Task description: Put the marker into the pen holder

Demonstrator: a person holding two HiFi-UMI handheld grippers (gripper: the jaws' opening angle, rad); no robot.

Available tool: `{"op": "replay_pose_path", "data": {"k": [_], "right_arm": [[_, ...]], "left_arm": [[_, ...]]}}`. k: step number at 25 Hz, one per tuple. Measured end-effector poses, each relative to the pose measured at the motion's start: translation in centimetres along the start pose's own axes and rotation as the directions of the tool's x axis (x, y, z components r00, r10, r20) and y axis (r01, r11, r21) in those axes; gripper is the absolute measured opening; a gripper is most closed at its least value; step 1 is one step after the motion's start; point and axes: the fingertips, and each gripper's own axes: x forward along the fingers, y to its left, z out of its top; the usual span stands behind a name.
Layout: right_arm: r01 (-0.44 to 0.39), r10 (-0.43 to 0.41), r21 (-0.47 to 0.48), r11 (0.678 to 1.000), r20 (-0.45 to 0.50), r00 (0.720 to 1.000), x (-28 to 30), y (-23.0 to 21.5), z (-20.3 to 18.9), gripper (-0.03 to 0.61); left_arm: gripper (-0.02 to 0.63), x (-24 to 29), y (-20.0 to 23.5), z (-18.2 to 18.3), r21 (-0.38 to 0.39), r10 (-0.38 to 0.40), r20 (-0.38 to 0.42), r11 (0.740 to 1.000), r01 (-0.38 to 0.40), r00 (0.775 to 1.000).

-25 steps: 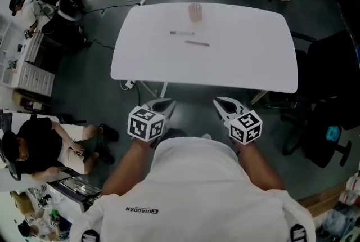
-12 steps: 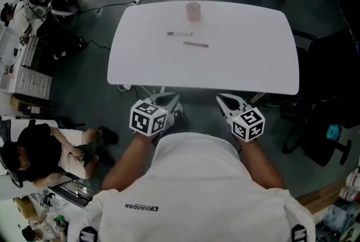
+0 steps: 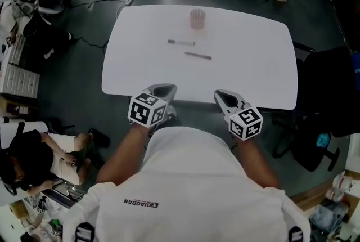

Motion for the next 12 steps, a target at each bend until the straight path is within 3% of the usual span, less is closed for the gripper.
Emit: {"op": "replay_pose_path", "data": {"k": [6, 12], "right_arm": [[0.017, -0.024, -0.099, 0.995, -0.073, 0.997, 6.4, -0.5, 2.8, 0.018], [0.038, -0.052, -0.080, 0.996, -0.177, 0.983, 14.3, -1.3, 3.1, 0.018]], "left_arm": [[0.026, 1.0, 7.2, 2.4, 0.005, -0.009, -0.014, 1.000, 0.009, 1.000], [0.026, 1.2, 15.2, 2.4, 0.029, -0.009, -0.068, 1.000, 0.011, 0.998]]}}
